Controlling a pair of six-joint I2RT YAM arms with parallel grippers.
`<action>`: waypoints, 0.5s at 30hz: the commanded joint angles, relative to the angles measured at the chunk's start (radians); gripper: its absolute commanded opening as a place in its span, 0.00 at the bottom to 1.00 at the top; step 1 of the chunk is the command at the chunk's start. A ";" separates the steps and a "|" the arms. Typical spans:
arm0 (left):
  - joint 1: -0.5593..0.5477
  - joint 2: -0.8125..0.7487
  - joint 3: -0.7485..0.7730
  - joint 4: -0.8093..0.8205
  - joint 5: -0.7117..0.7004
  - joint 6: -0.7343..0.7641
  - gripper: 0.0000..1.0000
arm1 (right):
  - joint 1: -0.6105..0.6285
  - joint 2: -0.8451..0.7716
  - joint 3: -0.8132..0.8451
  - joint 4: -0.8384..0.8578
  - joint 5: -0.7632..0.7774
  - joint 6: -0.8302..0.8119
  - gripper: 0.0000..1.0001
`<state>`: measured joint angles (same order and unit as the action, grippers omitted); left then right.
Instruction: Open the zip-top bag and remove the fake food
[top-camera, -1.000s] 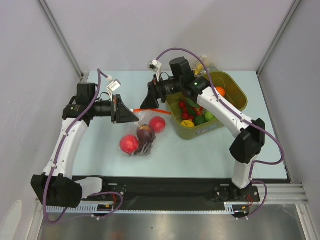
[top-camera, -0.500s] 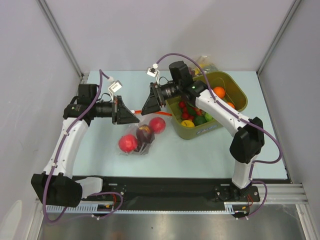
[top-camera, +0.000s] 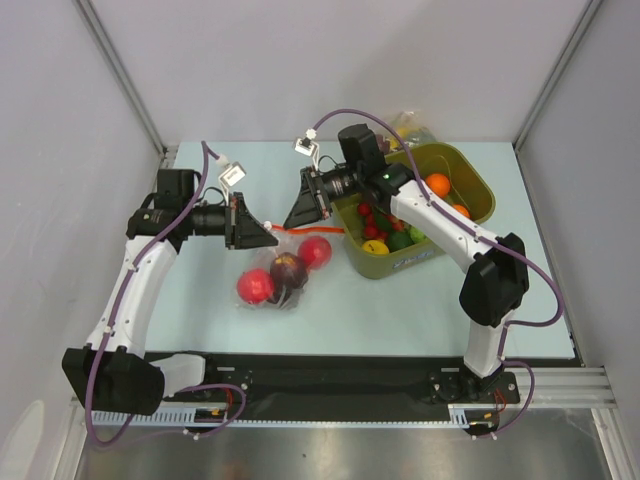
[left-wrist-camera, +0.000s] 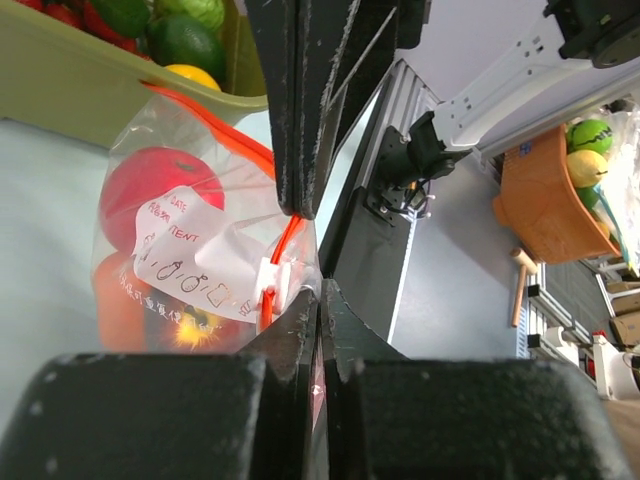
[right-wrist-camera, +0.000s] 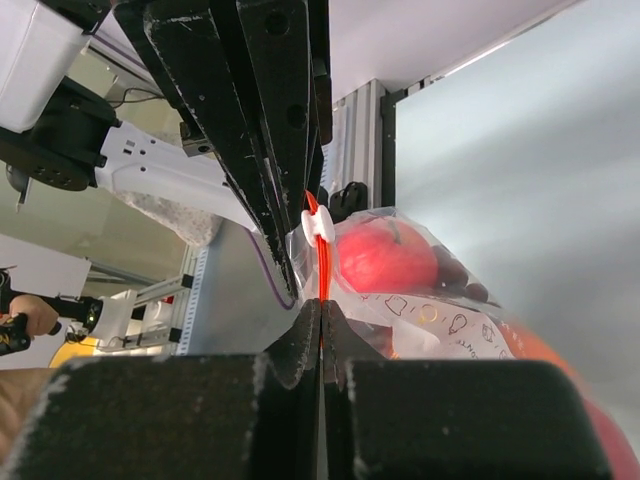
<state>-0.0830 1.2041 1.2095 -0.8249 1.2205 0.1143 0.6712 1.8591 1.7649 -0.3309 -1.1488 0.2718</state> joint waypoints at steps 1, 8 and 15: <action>-0.006 -0.038 -0.005 0.039 -0.010 0.027 0.06 | 0.005 -0.028 0.004 0.016 0.001 -0.014 0.00; -0.008 -0.044 -0.016 0.040 -0.018 0.025 0.03 | 0.011 -0.028 0.007 -0.029 0.015 -0.054 0.02; -0.006 -0.032 -0.002 0.036 -0.003 0.028 0.01 | 0.022 -0.009 0.013 -0.056 0.023 -0.080 0.28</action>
<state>-0.0830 1.1931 1.1908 -0.8219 1.1873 0.1143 0.6849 1.8591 1.7645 -0.3775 -1.1225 0.2207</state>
